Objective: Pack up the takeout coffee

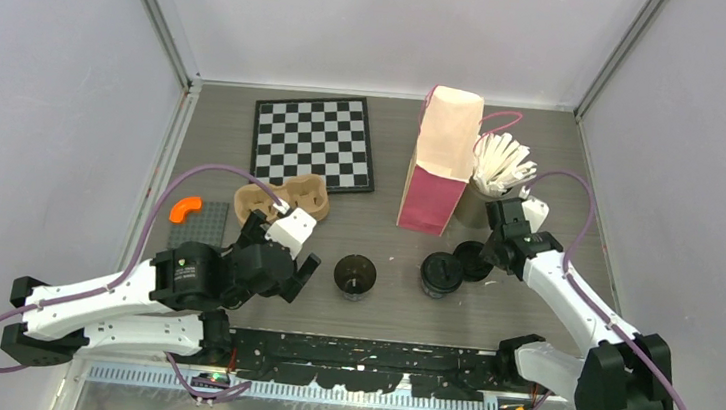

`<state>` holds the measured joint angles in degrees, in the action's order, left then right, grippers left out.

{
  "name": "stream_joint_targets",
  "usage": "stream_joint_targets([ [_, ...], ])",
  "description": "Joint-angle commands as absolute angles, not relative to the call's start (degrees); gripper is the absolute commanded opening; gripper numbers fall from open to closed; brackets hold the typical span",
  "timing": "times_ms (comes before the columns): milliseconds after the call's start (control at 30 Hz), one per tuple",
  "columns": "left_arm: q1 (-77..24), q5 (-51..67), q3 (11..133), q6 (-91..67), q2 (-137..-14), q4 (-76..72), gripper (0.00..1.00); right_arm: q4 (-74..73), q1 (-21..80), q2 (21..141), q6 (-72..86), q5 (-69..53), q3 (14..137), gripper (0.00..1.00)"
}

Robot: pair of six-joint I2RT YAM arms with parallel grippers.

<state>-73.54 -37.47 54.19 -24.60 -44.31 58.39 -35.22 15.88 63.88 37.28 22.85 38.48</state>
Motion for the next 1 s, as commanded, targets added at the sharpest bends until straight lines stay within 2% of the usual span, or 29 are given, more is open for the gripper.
stream_joint_targets([
  [0, -73.8, -38.2, 54.1, -24.3, -43.7, 56.1, 0.97, -33.0, 15.3, 63.7, 35.6, 23.0, 40.2, 0.3],
  [500, -73.8, -38.1, 54.1, -24.3, -43.7, 56.2, 0.96, -33.3, 14.2, 66.5, 34.3, 21.5, 40.6, 0.26],
  [633, -73.7, -38.2, 54.1, -24.3, -43.7, 56.2, 0.96, -33.5, 14.1, 66.3, 34.0, 21.8, 40.5, 0.18],
  [800, -73.8, -38.2, 54.1, -24.3, -43.7, 56.2, 0.96, -33.7, 14.1, 66.2, 33.2, 21.9, 40.8, 0.01],
  [967, -73.8, -38.4, 54.1, -24.3, -43.8, 56.3, 0.97, -34.6, 14.1, 64.4, 33.0, 21.3, 41.4, 0.0],
])
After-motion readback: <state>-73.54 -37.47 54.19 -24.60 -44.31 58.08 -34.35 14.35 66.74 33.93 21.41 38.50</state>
